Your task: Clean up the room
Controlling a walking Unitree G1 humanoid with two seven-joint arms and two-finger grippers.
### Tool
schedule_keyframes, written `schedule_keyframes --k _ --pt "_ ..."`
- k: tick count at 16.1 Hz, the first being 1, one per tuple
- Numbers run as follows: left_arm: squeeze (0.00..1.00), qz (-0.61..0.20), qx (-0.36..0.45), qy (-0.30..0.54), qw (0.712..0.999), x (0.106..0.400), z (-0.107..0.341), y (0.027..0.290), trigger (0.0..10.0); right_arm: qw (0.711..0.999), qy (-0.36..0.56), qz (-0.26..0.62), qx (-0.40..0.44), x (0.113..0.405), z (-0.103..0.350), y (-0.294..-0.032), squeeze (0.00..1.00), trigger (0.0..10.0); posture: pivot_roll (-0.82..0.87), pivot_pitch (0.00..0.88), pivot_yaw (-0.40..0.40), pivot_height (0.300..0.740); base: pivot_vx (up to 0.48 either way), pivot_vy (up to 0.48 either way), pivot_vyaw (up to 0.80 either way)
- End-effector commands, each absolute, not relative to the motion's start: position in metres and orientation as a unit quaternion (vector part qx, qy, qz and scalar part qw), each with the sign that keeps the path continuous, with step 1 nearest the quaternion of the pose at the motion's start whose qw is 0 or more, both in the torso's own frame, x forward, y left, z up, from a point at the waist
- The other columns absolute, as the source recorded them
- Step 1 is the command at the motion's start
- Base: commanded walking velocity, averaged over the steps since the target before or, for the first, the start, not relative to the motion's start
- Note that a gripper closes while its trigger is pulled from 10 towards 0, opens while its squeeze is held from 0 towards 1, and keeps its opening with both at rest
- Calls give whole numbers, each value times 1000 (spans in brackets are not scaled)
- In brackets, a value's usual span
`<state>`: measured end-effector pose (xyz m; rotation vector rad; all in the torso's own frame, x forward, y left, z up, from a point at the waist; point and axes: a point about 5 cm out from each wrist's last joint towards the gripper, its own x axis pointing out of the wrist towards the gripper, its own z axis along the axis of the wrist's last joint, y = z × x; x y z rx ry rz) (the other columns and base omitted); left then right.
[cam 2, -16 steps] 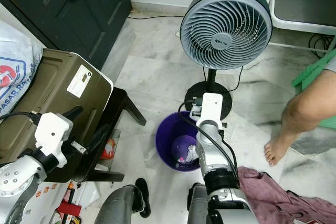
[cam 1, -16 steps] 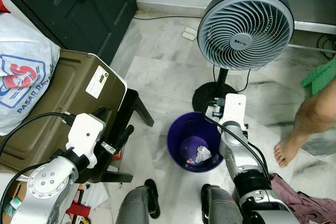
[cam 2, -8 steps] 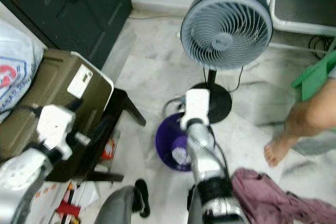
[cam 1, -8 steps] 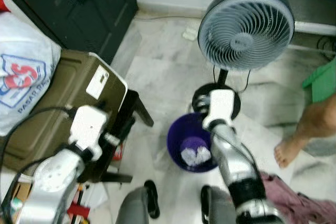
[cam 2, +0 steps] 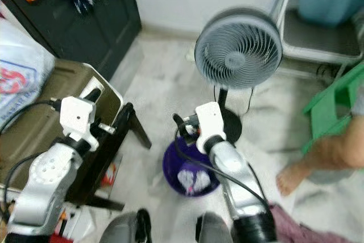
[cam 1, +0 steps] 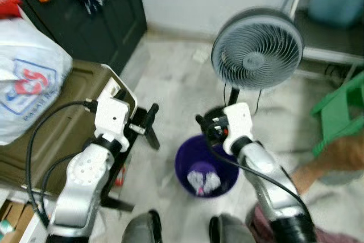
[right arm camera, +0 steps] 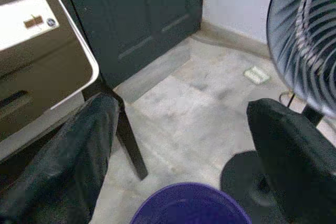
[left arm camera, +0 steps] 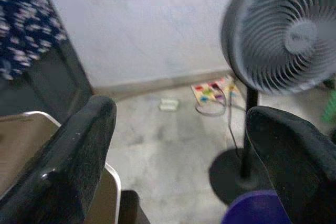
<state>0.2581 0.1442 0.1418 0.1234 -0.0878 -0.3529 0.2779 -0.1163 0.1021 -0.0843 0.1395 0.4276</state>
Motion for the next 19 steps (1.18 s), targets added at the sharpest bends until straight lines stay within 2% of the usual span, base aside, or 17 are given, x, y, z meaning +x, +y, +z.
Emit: schedule_keyframes --k 1,3,6,7,8,9,16,17,19 --pt "0 -157 66 -44 984 261 140 149 10000 974 68 213 -43 276 104 -116 1000 10000 -87 11 77 740 0 0 0" --pt "0 -145 65 -52 986 264 139 149 10000 976 52 204 -53 274 108 -122 1000 10000 -91 0 66 740 0 0 0" --pt "0 -112 59 -62 990 268 137 154 10000 989 27 139 -42 278 113 -140 1000 10000 -90 0 44 740 0 0 0" --pt "0 -96 51 -62 992 268 134 155 10000 997 29 72 -17 279 112 -156 592 10000 -94 0 39 740 0 0 0" --pt "0 -88 44 -58 993 267 130 156 10000 999 27 21 0 279 110 -167 0 10000 -114 0 52 740 0 0 0" --pt "0 -83 40 -58 994 268 126 155 10000 1000 26 -9 -3 283 110 -170 0 10000 -136 0 63 740 0 0 0" --pt "0 -68 15 -83 994 273 132 156 10000 1000 12 -17 -12 284 116 -166 0 10000 -149 0 51 740 0 0 0" --pt "0 -69 15 -85 994 272 132 154 10000 1000 0 21 -18 282 117 -159 0 10000 -144 0 47 740 0 0 0" --pt "0 -68 3 -63 996 265 122 158 10000 999 -11 22 -39 282 120 -156 0 10000 -154 0 59 740 0 0 0"
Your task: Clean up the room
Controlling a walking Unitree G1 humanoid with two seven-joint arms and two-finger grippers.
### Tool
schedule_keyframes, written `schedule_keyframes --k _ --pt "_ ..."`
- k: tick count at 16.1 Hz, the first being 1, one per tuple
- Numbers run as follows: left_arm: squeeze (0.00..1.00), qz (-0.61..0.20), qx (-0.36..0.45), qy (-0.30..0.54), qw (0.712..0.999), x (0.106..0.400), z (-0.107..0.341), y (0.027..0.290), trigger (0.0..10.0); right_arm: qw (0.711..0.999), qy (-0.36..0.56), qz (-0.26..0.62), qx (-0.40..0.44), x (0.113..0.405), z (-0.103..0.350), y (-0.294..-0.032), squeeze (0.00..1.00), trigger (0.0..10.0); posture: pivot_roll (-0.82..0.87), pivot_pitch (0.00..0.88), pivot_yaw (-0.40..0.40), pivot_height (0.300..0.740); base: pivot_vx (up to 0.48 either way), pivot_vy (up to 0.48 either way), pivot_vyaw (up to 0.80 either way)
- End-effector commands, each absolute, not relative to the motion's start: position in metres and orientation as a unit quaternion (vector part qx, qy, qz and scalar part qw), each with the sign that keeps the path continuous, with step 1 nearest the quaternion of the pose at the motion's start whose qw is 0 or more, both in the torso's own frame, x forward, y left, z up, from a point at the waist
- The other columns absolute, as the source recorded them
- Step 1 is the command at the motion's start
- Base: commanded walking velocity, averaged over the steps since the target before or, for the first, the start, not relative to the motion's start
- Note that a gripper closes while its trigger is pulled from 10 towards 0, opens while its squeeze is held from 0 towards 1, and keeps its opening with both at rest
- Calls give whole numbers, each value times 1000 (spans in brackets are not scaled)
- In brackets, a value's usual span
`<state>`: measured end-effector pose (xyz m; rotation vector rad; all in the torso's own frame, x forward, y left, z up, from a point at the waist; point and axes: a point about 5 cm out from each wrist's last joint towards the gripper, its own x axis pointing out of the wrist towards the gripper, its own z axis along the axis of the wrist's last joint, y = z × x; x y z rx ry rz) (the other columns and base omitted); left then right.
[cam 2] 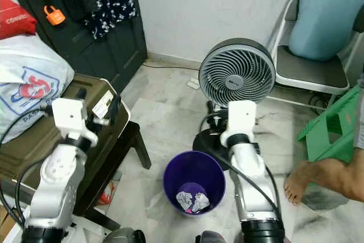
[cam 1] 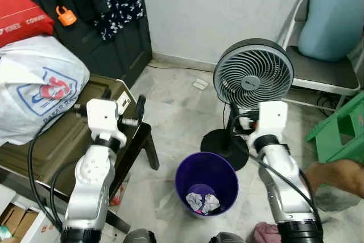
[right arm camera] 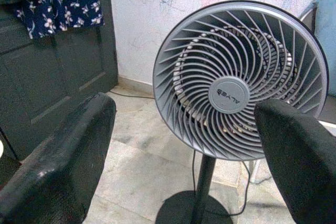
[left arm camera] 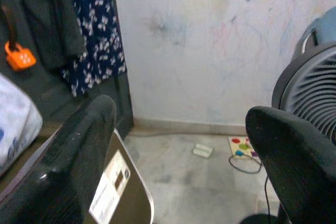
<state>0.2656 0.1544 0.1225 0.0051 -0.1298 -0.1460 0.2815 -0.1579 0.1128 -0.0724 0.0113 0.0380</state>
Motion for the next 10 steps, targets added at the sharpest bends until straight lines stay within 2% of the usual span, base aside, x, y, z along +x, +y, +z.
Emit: schedule_keyframes --k 1,4,6,10 --pt "0 -67 -1 -58 996 264 120 158 10000 999 -2 10 -39 282 118 -159 0 10000 -156 0 68 740 0 0 0" --pt "0 -77 -3 -50 996 264 119 152 10000 1000 11 23 -7 276 113 -157 0 10000 -150 0 67 740 0 0 0" --pt "0 -82 1 -58 995 267 123 152 10000 999 -6 38 -35 277 119 -152 0 10000 -148 0 61 740 0 0 800" --pt "0 -83 -2 -65 994 270 128 153 10000 999 -7 37 -31 284 122 -152 0 10000 -142 0 48 740 0 0 800"
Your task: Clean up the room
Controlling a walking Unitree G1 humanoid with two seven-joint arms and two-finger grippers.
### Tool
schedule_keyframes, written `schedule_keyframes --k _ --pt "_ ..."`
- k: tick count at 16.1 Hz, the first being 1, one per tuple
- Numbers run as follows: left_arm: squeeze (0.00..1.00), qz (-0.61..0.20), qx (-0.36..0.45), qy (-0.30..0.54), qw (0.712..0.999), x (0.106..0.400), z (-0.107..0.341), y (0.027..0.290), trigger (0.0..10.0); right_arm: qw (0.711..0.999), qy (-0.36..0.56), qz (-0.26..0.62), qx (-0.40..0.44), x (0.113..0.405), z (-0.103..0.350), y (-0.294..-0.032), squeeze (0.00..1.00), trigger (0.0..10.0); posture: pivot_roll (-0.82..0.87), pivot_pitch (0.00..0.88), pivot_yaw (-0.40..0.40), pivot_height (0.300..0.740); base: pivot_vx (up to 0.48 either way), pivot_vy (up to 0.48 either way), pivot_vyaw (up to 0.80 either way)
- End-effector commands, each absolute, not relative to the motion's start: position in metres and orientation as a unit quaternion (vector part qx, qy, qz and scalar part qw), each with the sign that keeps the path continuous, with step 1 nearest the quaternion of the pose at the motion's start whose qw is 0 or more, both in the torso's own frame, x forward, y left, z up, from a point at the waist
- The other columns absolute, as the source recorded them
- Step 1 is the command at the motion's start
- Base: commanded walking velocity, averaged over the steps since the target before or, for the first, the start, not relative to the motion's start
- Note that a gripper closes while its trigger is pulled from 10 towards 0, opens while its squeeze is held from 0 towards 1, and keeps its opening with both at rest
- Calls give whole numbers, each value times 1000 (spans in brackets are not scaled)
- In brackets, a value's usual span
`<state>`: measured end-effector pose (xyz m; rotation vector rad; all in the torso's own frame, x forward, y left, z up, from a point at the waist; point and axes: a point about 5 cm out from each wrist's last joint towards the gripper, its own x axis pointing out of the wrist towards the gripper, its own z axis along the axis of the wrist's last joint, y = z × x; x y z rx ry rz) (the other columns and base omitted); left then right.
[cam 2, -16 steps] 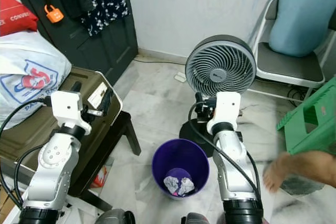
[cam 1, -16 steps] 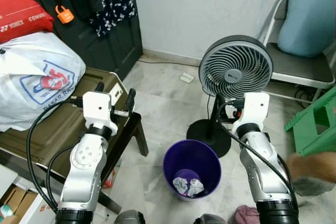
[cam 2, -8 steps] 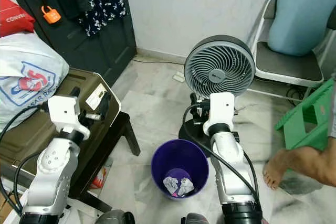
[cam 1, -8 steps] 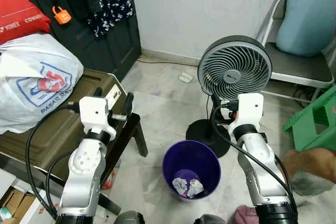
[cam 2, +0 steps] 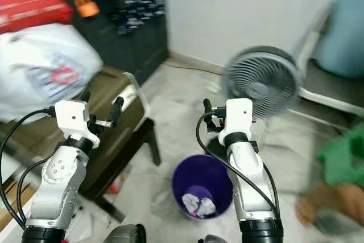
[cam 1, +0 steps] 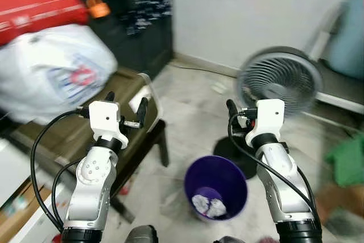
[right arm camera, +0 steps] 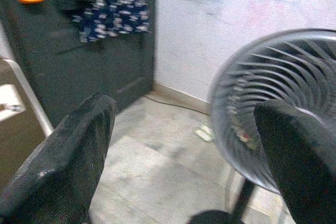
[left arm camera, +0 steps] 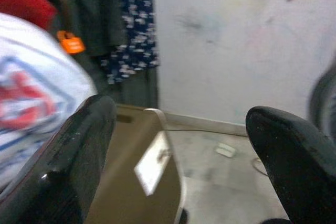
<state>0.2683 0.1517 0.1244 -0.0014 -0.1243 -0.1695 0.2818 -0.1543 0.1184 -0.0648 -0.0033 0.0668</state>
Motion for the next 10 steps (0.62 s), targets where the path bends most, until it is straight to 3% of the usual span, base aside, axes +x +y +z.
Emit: schedule_keyframes --k 1,10 --pt "0 -79 2 -63 995 269 127 154 10000 999 -10 41 -28 284 124 -150 0 10000 -141 0 48 740 0 0 800" --pt "0 -11 60 -44 997 277 124 169 10000 998 -18 55 -17 291 127 -142 0 10000 -122 0 50 740 0 0 800"
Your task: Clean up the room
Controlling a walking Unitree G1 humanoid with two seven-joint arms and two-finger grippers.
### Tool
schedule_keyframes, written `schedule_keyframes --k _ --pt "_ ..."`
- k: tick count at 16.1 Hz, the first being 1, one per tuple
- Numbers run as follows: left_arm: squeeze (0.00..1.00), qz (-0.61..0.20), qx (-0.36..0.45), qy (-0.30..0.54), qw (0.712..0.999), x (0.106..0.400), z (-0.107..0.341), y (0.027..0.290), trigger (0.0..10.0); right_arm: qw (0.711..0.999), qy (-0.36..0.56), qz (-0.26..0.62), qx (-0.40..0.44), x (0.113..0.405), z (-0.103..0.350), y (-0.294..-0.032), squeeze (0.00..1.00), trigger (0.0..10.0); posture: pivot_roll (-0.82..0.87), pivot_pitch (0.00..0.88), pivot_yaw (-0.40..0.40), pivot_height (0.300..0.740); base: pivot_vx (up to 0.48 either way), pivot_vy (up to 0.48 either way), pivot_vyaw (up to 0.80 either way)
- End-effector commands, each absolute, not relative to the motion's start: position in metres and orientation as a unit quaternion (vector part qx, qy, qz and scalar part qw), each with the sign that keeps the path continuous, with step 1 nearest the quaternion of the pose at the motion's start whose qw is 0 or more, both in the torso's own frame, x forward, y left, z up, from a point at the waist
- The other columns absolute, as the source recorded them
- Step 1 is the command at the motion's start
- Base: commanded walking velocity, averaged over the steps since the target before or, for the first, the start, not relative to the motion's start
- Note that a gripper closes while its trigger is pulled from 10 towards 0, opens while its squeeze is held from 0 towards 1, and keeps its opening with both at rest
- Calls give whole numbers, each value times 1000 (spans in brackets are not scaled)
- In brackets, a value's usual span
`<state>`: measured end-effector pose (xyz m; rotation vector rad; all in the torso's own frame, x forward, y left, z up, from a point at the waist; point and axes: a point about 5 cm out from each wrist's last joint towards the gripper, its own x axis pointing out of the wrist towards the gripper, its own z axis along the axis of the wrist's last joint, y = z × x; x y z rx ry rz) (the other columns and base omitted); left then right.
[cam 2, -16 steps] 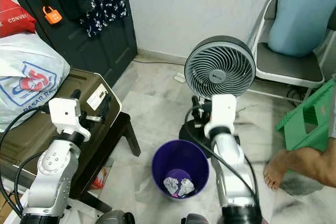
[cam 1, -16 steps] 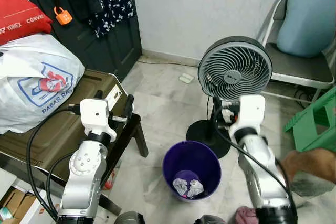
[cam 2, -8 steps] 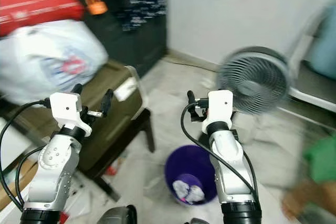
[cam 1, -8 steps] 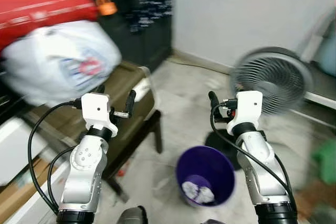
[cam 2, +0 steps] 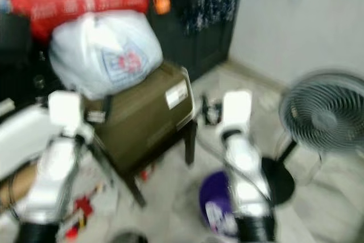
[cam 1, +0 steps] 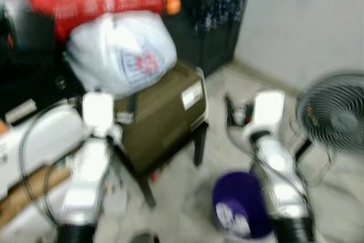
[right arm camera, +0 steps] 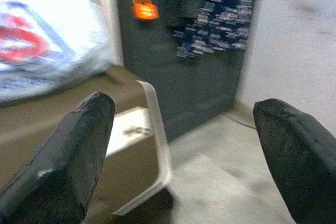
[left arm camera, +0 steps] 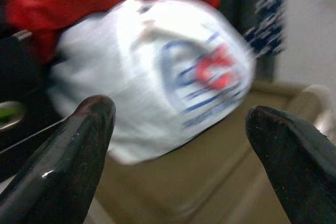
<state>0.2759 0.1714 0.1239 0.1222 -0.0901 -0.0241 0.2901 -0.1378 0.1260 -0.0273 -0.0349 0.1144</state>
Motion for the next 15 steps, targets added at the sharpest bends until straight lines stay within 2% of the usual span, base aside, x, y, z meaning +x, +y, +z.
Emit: schedule_keyframes --k 1,4,6,8,10,12,14,15 --pt "0 -2 70 -44 997 277 126 172 10000 998 -18 58 -11 291 126 -140 0 10000 -102 0 54 740 0 0 800" --pt "0 7 75 -34 997 276 126 179 10000 998 -20 57 -4 294 126 -135 0 10000 -97 0 59 740 0 0 798" --pt "0 6 61 -34 998 276 126 180 10000 999 -13 29 10 294 123 -144 0 10000 -98 0 60 740 0 0 713" --pt "0 -2 53 -34 998 274 125 180 10000 1000 12 9 -5 294 117 -150 0 10000 -105 0 62 740 0 0 0" --pt "0 3 61 -27 998 267 119 184 10000 999 -7 15 -52 293 120 -148 0 10000 -112 0 61 740 0 0 0" --pt "0 14 63 -26 998 261 116 188 10000 998 -10 -16 -57 288 120 -153 0 10000 -110 0 53 740 0 0 0" --pt "0 20 57 -25 998 246 112 196 10000 999 25 -30 -16 272 112 -171 0 10000 -106 0 43 740 0 0 0" --pt "0 29 60 -16 998 238 108 200 10000 999 26 -28 -22 260 109 -176 0 10000 -107 0 37 740 0 0 0"
